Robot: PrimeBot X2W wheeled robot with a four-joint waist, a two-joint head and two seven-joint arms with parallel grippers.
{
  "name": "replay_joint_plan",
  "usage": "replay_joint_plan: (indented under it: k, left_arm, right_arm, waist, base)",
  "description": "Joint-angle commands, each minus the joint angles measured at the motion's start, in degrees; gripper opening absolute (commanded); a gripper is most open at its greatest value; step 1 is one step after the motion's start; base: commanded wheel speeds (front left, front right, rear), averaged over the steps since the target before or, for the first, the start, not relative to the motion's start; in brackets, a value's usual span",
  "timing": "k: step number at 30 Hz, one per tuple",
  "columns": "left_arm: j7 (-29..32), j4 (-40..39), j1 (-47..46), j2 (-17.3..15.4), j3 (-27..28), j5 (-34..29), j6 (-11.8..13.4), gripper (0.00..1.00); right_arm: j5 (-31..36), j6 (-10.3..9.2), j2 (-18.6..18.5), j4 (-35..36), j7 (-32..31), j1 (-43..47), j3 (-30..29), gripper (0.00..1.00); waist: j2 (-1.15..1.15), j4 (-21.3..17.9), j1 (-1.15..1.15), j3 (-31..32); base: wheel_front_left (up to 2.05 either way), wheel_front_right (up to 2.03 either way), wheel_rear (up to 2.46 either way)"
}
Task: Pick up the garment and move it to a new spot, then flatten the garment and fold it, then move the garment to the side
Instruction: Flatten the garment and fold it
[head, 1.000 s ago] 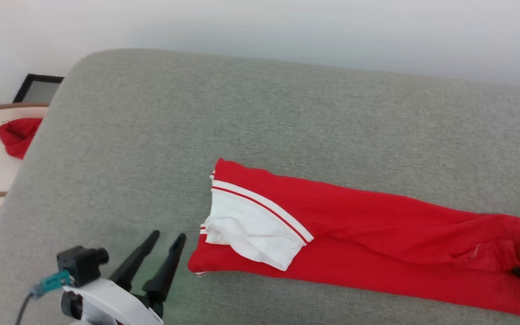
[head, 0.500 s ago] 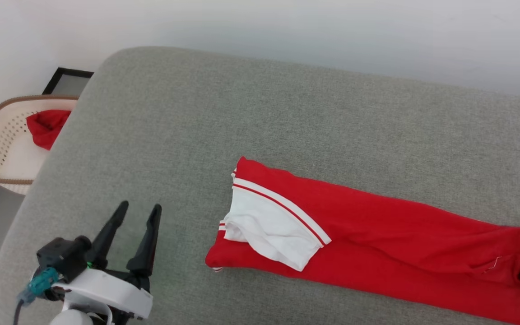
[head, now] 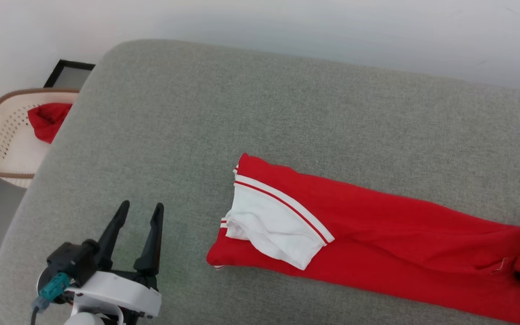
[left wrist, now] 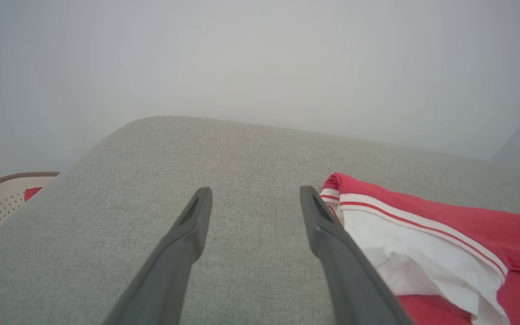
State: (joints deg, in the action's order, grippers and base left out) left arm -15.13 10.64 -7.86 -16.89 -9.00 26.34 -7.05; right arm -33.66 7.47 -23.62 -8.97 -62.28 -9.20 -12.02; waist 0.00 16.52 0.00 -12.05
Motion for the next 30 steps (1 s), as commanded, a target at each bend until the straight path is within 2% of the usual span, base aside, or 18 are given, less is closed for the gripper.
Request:
replay_joint_plan:
  k: [1, 8, 18, 22, 30]
  left_arm:
    - [0.02, 0.46, -0.04, 0.47, 0.65, -0.87, -0.28, 1.00]
    - [0.02, 1.01, -0.19, 0.90, 2.35, -1.83, -0.44, 1.00]
    - [0.02, -1.42, 1.04, 0.21, 4.34, -1.92, -0.44, 1.00]
    - [0.02, -2.66, 1.42, -0.21, 5.07, -1.86, -0.45, 1.00]
    - [0.02, -3.41, 0.70, -0.84, 4.96, -1.32, -0.45, 1.00]
  right_arm:
    - [0.05, 0.03, 3.22, -1.72, -0.57, 1.07, 2.57, 0.00]
    - [-0.39, -0.02, 2.43, -0.14, 1.36, -0.04, -0.37, 0.00]
    - [-0.22, -0.03, -1.61, 0.77, 5.47, -2.87, -6.94, 0.00]
    - [1.80, -0.02, -5.76, -1.01, 8.03, -2.04, -12.18, 0.00]
    - [5.36, -0.02, -11.69, -5.83, 14.28, -1.05, -20.47, 0.00]
  waist:
    - [0.00, 0.03, 0.00, -0.66]
    - [0.00, -0.69, 0.00, -1.25]
    - [0.00, -4.17, 0.00, -2.43]
    - [0.00, -6.01, 0.00, -4.21]
    - [0.00, -7.45, 0.00, -6.28]
  base:
    - [0.00, 0.00, 0.00]
    - [0.00, 0.00, 0.00]
    - [0.00, 0.00, 0.00]
    - [0.00, 0.00, 0.00]
    - [0.00, 0.00, 0.00]
